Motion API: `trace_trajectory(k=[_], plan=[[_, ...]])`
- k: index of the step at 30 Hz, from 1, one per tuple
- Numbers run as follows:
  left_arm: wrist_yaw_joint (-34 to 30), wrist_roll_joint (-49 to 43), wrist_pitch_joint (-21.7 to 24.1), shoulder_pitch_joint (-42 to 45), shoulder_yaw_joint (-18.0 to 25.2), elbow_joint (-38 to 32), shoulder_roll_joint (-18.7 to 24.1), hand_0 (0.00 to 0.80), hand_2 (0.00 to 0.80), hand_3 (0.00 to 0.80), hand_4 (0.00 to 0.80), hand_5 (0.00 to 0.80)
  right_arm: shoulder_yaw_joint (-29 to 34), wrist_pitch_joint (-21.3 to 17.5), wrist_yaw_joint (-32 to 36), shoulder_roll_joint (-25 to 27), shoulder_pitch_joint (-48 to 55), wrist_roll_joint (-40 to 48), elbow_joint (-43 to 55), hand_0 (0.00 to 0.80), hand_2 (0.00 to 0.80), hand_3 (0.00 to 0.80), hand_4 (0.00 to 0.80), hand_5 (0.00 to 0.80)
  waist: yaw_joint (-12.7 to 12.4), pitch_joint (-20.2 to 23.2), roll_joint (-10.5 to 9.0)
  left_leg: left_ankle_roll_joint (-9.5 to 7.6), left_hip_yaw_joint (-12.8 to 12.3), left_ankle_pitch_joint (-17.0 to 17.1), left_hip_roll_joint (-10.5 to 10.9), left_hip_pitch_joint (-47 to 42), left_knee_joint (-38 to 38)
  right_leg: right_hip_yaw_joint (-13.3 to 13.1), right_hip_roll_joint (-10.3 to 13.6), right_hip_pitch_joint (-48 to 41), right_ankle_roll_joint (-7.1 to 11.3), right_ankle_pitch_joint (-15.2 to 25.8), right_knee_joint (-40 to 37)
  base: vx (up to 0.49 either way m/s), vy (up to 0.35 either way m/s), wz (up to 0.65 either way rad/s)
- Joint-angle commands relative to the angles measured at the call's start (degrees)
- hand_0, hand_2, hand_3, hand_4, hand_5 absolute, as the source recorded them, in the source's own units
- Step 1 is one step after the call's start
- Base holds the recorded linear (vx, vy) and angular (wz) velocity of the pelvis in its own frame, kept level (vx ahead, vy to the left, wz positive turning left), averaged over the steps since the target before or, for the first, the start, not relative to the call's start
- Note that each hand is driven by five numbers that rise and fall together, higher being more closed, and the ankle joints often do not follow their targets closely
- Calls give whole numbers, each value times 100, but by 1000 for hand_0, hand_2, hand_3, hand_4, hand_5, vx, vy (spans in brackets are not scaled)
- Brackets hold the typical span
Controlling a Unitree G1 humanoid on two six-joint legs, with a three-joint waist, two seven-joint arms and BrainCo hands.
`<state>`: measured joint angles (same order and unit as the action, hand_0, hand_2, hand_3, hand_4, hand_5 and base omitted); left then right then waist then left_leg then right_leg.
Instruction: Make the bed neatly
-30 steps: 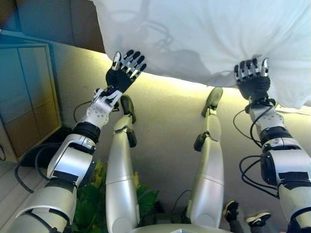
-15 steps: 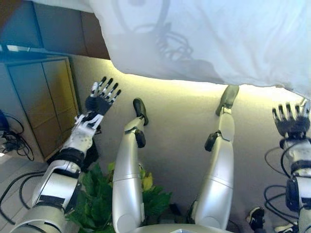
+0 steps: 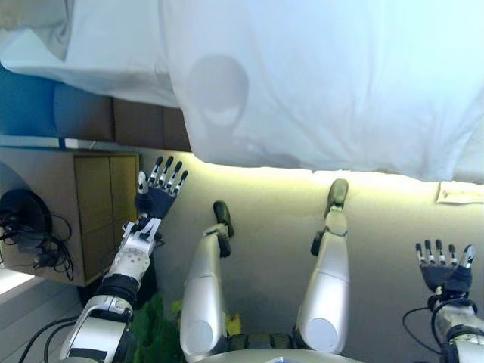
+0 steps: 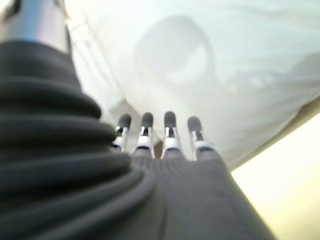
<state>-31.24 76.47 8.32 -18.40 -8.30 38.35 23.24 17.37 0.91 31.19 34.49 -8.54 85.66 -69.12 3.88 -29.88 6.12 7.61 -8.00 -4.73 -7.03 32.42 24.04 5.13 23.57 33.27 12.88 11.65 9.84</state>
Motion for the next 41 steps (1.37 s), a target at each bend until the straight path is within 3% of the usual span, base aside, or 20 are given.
trace_trajectory(k=[1,5,9,13,17,21,31,36,41], plan=[[461,-1011,309,129,281,-576,171,0,0,0,0,0,-226,-868,64,-18,287,-947,540,0,0,0,0,0,-120,96,-299,-18,65,690,-8,-467,-730,78,-14,-645,-30,-139,117,85,-286,7],[927,-1708,246,573,170,-1292,277,0,0,0,0,0,-603,-1178,155,-490,750,-1073,1598,0,0,0,0,0,-298,609,-557,-8,194,746,-84,-1062,-1205,312,-178,-1389,5,-113,-319,110,-264,0],[966,-1712,-53,1065,284,-1606,127,0,0,0,0,0,-863,-1547,-13,-801,1240,-1411,2631,0,0,0,0,0,-371,1070,-681,5,264,804,-167,-1539,-1534,492,-290,-1919,17,-82,-651,154,-154,13],[1126,-2167,-267,1674,411,-1842,34,0,0,0,0,0,-1123,-2185,-1338,-1156,1713,-2578,3870,0,0,0,0,0,-483,1772,-918,-3,177,834,-276,-2281,-2028,650,-464,-2569,72,-84,-1016,244,-151,8],[1046,-2568,-415,2002,584,-1917,-12,0,0,0,0,0,-1182,-2186,-1806,-1489,2005,-2935,4607,0,0,0,0,0,-523,2298,-993,-29,33,878,-304,-2745,-2405,753,-596,-2895,106,-89,-1230,193,-73,9],[1118,-2656,-592,2057,616,-1920,-55,0,0,0,0,0,-1457,-1956,-1674,-1681,1797,-2831,4660,0,0,0,0,0,-640,2579,-919,-27,-40,903,-283,-3073,-2633,921,-674,-3147,103,-117,-1364,94,20,4],[1253,-2577,-930,2198,763,-1830,-318,0,0,0,0,0,-2037,-1566,-1743,-1932,1692,-3010,4613,0,0,0,0,0,-770,2885,-866,-107,55,734,-240,-3479,-2483,864,-701,-3505,-1,-383,-1150,99,3,4],[1315,-2633,-1000,2222,791,-2009,-206,0,0,0,0,0,-2129,-1805,-2156,-1738,1662,-3714,4697,0,0,0,0,0,-799,2900,-851,-119,102,698,-212,-3547,-2441,891,-671,-3578,2,-406,-1104,18,1,2],[1174,-2530,-1187,2280,884,-2046,-223,0,0,0,0,0,-2002,-1736,-2302,-1749,1735,-3541,4703,0,0,0,0,0,-756,2950,-827,-133,97,664,-189,-3607,-2452,867,-645,-3594,10,-426,-1083,15,2,1]])
